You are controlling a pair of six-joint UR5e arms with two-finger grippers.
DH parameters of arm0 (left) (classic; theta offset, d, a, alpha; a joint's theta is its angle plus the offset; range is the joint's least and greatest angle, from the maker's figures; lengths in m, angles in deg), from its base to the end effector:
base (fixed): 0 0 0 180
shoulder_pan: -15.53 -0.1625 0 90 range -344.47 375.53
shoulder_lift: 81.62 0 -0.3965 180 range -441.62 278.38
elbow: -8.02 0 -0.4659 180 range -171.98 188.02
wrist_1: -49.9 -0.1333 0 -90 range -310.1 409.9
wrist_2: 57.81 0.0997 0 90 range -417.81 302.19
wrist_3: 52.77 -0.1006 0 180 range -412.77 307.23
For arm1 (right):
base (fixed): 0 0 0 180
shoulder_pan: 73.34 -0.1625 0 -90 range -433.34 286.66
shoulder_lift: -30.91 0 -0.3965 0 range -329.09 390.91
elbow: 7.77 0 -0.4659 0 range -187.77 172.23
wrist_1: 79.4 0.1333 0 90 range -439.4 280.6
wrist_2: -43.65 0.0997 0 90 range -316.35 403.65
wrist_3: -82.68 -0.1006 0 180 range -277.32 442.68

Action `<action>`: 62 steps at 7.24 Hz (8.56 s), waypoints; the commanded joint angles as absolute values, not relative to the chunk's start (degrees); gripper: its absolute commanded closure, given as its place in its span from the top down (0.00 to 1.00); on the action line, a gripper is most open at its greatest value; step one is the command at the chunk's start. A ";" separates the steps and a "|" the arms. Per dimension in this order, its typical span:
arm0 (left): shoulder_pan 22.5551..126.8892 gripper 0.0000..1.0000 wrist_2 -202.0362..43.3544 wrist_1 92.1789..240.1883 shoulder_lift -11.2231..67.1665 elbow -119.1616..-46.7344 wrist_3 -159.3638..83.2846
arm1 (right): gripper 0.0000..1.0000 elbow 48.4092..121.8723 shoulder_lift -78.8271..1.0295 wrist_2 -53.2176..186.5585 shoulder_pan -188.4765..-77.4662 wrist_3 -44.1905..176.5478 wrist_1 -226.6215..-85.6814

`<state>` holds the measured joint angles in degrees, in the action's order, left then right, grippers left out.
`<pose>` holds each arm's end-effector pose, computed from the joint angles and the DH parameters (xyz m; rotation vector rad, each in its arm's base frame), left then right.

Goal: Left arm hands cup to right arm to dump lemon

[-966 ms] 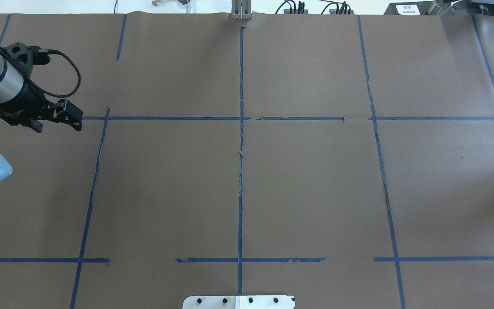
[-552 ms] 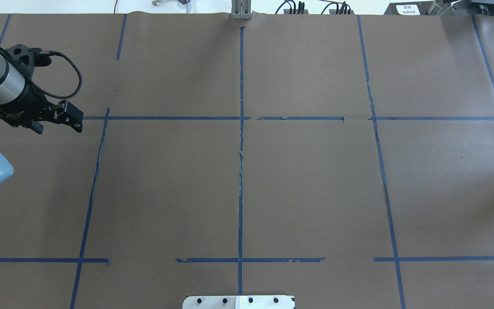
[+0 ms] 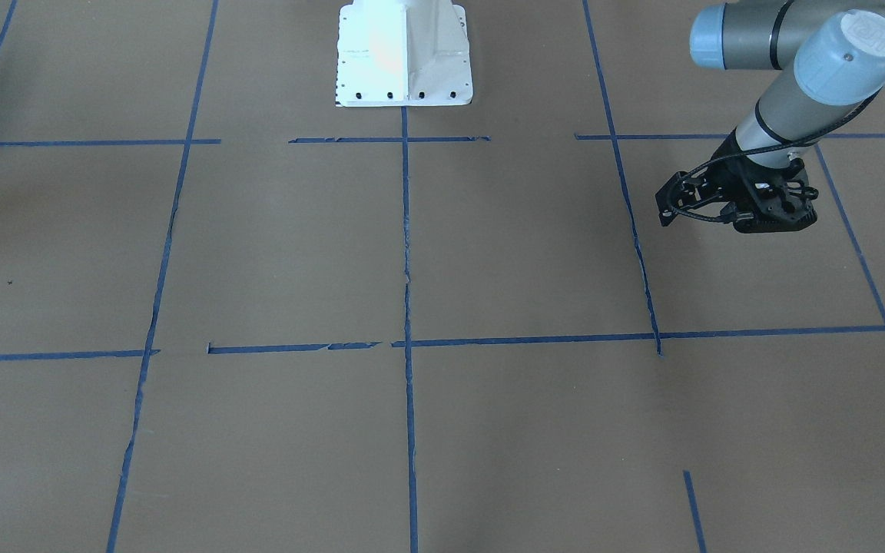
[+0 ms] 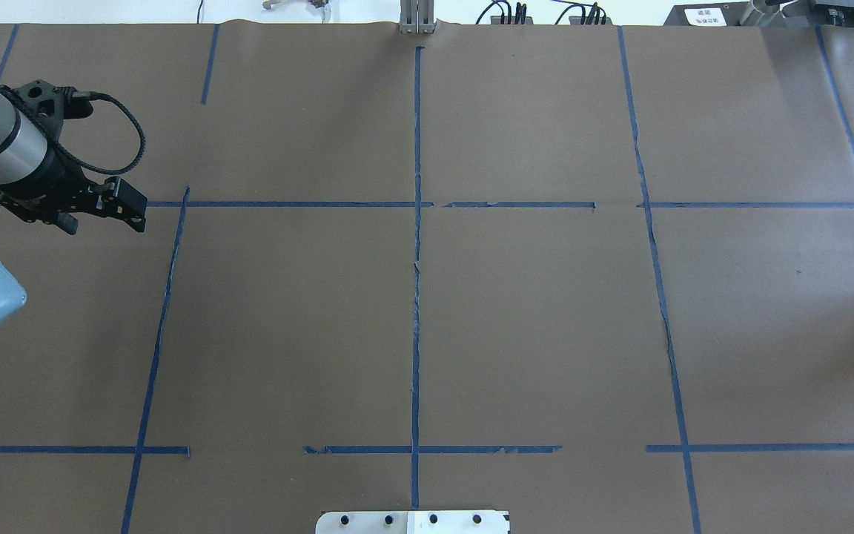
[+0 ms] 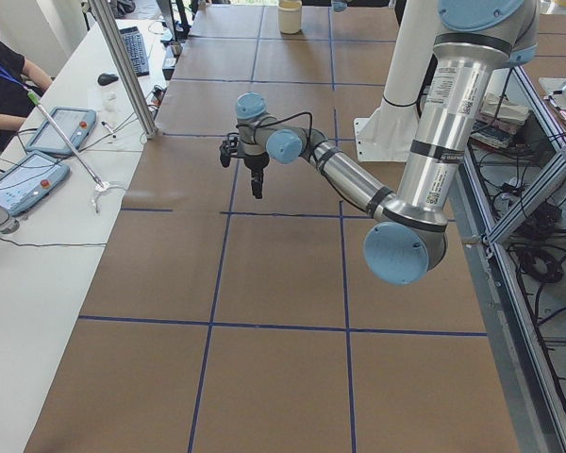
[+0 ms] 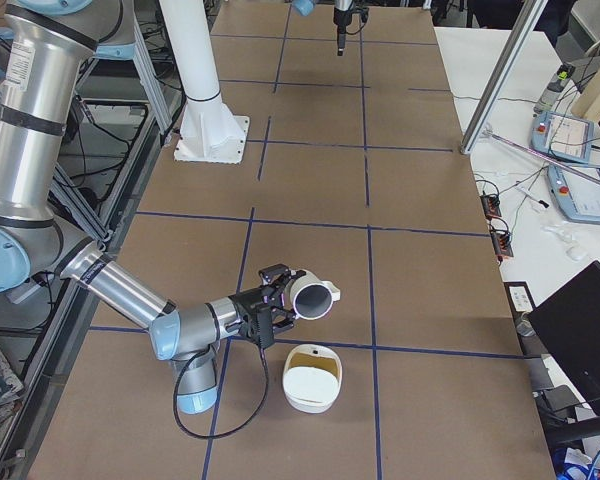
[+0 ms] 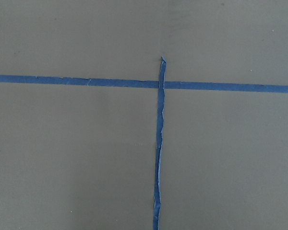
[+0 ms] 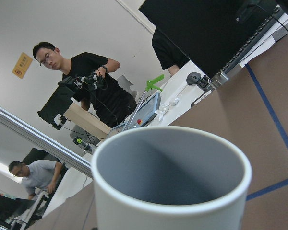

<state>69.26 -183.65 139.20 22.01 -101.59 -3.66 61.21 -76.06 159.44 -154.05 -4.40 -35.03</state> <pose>0.3015 -0.5366 0.3076 -0.0089 0.8184 -0.0339 0.0350 -0.3405 0.7194 0.8623 -1.4791 0.6431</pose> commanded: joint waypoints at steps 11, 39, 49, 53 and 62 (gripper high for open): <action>63.44 1.00 -183.93 139.03 31.92 -101.41 -1.72 | 0.29 69.48 -49.64 165.87 -141.86 56.68 -81.21; 61.15 0.54 -189.12 132.52 55.66 -84.09 26.07 | 0.52 70.72 -18.05 97.26 -90.74 50.86 -109.11; 60.53 0.00 -189.12 133.31 56.71 -81.29 25.72 | 1.00 70.63 -19.01 97.26 -89.43 51.57 -108.85; 62.62 0.00 -185.69 137.00 57.07 -74.26 21.34 | 1.00 70.55 -18.93 97.35 -89.51 51.57 -108.41; 76.43 0.00 -185.69 127.51 25.76 -106.54 -11.59 | 1.00 74.93 -22.17 109.75 -100.80 45.51 -124.46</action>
